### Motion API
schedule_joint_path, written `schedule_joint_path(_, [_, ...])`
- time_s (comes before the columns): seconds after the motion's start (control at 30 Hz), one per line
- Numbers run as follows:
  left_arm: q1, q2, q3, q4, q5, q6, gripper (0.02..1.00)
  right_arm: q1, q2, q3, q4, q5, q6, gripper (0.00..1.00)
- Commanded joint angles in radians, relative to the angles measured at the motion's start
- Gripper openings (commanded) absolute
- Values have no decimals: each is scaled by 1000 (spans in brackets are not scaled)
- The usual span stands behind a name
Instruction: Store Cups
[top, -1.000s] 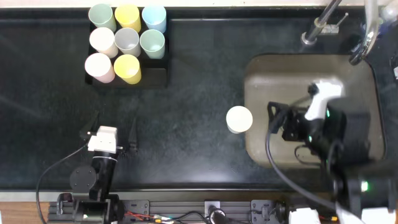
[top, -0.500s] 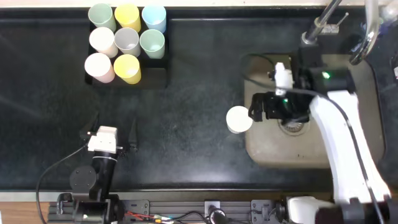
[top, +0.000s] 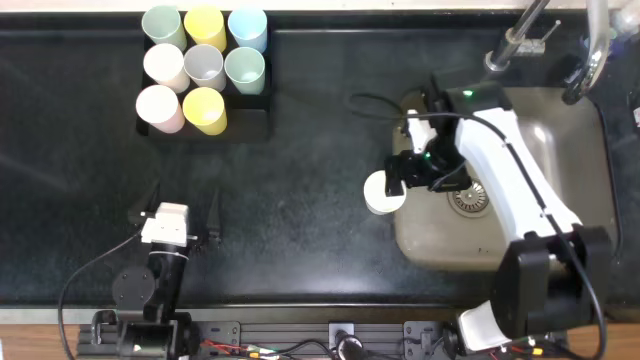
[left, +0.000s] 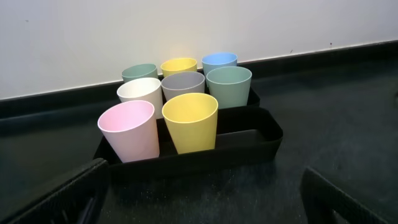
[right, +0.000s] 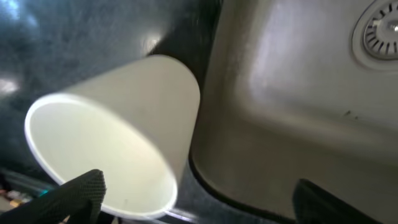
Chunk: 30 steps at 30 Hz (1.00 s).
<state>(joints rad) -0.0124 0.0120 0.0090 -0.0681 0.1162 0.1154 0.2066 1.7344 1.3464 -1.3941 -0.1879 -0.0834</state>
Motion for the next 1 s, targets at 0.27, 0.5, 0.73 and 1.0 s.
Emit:
schedule_joint_path(0.27, [6,-9,-1,-6,-5,12,998,37,40,31,64,63,-11,682])
schedule_joint_path(0.5, [6,-9,-1,-6,-5,12,1000,57,46,31,94,49,-10,553])
schedule_joint_path(0.73, [6,-9,-1,-6,-5,12,998,70,46,31,113,43,-6,283])
schedule_joint_path(1.0, [6,-9,-1,-6,-5,12,1000,70,46,31,113,20,-6,42])
